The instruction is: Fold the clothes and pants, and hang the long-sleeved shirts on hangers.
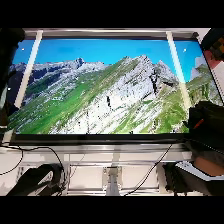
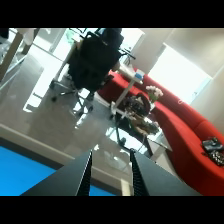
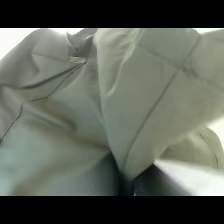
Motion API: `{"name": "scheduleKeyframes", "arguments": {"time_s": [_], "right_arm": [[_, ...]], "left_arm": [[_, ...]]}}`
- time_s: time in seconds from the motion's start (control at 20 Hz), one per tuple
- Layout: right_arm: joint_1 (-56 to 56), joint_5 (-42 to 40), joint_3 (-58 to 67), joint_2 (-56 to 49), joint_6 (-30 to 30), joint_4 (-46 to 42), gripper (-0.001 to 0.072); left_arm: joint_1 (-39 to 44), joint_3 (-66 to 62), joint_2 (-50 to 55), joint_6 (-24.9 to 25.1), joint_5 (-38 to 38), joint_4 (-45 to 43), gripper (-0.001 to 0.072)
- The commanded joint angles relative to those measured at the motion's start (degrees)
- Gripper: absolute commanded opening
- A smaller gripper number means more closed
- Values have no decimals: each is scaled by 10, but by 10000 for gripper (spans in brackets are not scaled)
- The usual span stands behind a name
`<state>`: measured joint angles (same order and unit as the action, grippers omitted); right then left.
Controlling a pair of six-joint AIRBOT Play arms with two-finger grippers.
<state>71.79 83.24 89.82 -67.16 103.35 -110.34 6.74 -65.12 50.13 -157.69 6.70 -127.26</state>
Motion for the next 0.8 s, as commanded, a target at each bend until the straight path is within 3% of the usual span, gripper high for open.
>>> {"name": "scheduleKeyframes", "arguments": {"time_s": [0.0, 0.05, 0.25, 0.3, 0.35, 0.4, 0.5, 0.55, 0.6, 0.65, 0.75], "right_arm": [[3, 16, 1, 1, 0, 0, 395], [3, 21, 1, 2, 0, 0, 469], [3, 21, 26, 4, 17, 60, 451], [3, 7, 44, 4, 18, 133, 290], [3, -12, 60, 4, 17, 224, 42], [-1, -39, 72, 4, 3, 351, 7], [-39, -86, 77, 3, -75, 592, 7], [-76, -93, 77, 0, -106, 683, 7], [-119, -92, 77, -3, -119, 728, 7], [-174, -91, 77, -6, -127, 747, 7], [-285, -89, 77, -14, -135, 744, 7]], "left_arm": [[0, 0, 3, 0, 0, 0, 297], [0, 0, 3, 0, 0, 0, 297], [0, 0, 3, 0, 0, 0, 296], [0, 0, 3, 0, 0, 0, 297], [0, 0, 3, 1, 0, 0, 296], [-1, 0, 3, 5, 0, -1, 296], [0, 0, 3, 38, 0, -1, 286], [-1, 0, 2, 56, 0, 0, 223], [-1, 0, 2, 64, 0, -1, 66], [0, 0, 0, 67, 0, -1, 18], [-1, 0, -8, 67, 1, -1, 17]]}}
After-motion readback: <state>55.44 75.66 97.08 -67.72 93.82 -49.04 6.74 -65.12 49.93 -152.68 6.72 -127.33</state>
